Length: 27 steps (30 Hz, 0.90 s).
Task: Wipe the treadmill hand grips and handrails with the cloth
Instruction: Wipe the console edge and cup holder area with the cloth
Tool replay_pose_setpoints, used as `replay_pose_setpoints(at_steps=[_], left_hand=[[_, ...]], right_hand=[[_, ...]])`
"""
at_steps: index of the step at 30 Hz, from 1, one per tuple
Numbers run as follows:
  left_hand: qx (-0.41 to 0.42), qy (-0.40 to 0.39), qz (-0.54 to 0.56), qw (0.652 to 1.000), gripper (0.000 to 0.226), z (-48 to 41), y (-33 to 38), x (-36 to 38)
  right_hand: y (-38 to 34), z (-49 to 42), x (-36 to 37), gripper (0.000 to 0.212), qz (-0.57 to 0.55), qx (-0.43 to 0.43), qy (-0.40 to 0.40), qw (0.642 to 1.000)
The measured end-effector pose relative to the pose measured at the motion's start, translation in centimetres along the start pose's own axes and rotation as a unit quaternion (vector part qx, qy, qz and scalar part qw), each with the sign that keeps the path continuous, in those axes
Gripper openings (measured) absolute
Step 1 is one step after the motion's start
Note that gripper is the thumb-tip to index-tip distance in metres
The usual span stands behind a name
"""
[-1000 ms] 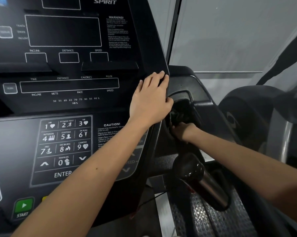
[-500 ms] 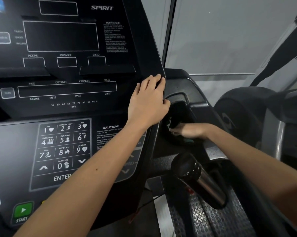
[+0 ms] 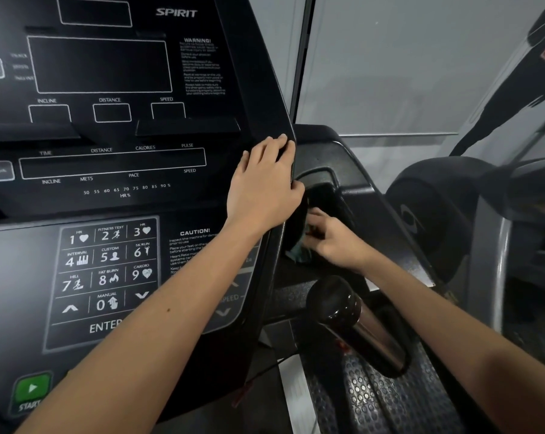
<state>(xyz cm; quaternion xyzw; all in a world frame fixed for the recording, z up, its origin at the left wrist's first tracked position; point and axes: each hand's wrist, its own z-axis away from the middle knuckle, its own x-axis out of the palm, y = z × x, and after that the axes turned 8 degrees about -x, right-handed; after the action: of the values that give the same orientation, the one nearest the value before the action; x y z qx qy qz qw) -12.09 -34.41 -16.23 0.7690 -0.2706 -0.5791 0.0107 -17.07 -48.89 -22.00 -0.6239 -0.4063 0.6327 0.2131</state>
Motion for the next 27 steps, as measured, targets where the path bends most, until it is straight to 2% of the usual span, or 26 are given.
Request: replay_pose_setpoints(at_steps=[6, 7, 10, 12, 16, 18, 20, 22, 27], left_hand=[[-0.001, 0.000, -0.001, 1.000, 0.060, 0.0, 0.1, 0.1], [-0.001, 0.002, -0.002, 1.000, 0.060, 0.0, 0.0, 0.0], [-0.002, 0.003, 0.000, 1.000, 0.061, 0.0, 0.1, 0.0], [-0.002, 0.003, 0.002, 1.000, 0.061, 0.0, 0.1, 0.0], [-0.002, 0.004, 0.002, 1.000, 0.061, 0.0, 0.0, 0.0], [-0.002, -0.001, -0.002, 1.000, 0.061, -0.1, 0.0, 0.0], [-0.003, -0.004, -0.006, 1.000, 0.061, 0.0, 0.0, 0.0], [-0.003, -0.007, -0.008, 1.000, 0.061, 0.0, 0.0, 0.1], [-0.002, -0.006, -0.006, 1.000, 0.061, 0.1, 0.0, 0.0]], right_hand=[[0.0, 1.1, -0.7, 0.017, -0.049, 0.028, -0.023, 0.998], [-0.1, 0.5, -0.3, 0.023, -0.052, 0.034, -0.018, 0.998], [-0.2, -1.5, 0.8, 0.056, -0.050, 0.060, 0.006, 0.997], [-0.3, -1.9, 1.2, 0.065, -0.062, 0.065, 0.007, 0.996], [-0.7, 0.0, 0.2, 0.036, 0.015, -0.017, -0.023, 0.999], [-0.3, 1.8, -1.0, 0.029, 0.047, -0.072, -0.058, 0.995], [0.5, 3.8, -2.6, 0.034, 0.089, -0.107, -0.096, 0.986], [1.5, 5.1, -4.3, 0.032, 0.146, -0.102, -0.119, 0.977], [3.4, 4.9, -8.1, 0.029, 0.272, -0.042, -0.115, 0.955]])
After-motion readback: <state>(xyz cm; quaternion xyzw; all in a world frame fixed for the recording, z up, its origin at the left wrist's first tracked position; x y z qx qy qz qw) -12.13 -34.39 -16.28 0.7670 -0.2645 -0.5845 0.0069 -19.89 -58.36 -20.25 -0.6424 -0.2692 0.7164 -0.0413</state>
